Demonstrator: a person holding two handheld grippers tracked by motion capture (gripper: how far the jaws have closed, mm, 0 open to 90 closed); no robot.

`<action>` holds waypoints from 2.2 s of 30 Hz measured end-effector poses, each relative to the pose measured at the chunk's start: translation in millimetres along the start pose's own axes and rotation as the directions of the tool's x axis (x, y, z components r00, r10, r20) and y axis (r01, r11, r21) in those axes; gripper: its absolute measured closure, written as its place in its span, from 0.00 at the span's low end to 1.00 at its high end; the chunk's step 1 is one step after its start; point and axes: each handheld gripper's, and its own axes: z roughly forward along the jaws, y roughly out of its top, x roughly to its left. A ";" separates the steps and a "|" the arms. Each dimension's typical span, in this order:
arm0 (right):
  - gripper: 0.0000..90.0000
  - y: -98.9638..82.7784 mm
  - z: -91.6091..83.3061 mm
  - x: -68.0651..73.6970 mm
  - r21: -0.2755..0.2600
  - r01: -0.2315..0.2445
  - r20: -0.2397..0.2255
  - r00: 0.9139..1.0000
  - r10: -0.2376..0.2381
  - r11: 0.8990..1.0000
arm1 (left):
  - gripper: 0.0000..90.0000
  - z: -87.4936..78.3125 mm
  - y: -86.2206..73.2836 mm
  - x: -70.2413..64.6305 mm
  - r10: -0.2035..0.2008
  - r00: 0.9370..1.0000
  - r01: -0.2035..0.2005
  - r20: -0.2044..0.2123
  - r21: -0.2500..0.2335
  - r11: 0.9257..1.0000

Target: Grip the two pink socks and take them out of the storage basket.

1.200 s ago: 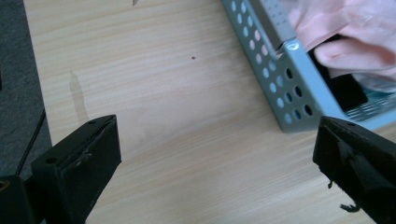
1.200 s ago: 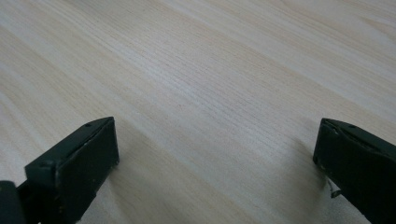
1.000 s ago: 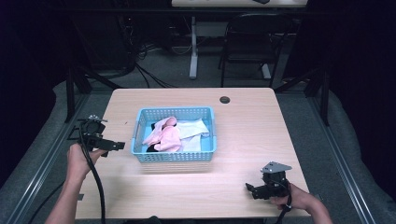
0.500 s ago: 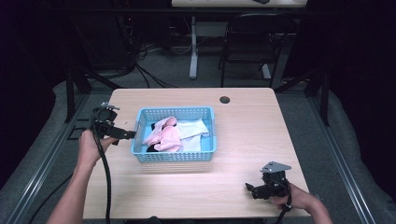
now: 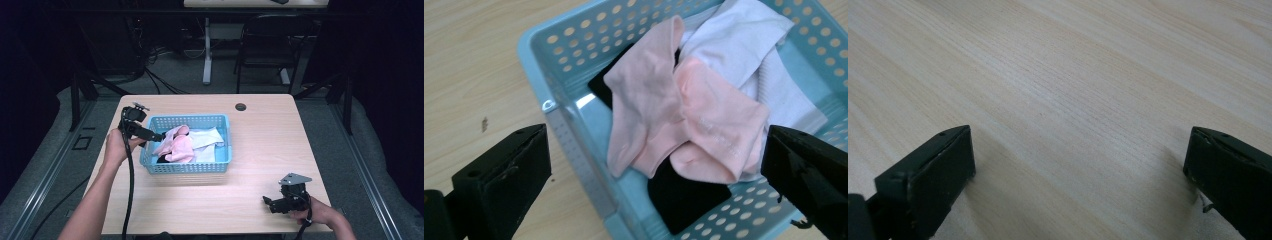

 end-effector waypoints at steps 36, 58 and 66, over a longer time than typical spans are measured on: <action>0.00 0.0 0.0 0.0 0.003 0.001 0.000 1.000 -0.001 1.000 | 0.51 96.1 35.5 -10.2 -0.025 0.994 0.045 -0.107 0.191 0.981; 0.00 0.1 -0.1 -0.1 0.006 0.002 0.003 1.000 -0.002 1.000 | 0.96 59.4 36.5 -11.6 0.017 0.990 -0.002 -0.137 0.102 0.995; 0.00 0.1 0.1 0.1 0.004 0.000 0.004 1.000 0.000 1.000 | 0.96 38.8 40.1 -16.1 0.040 0.993 -0.032 -0.115 0.067 0.997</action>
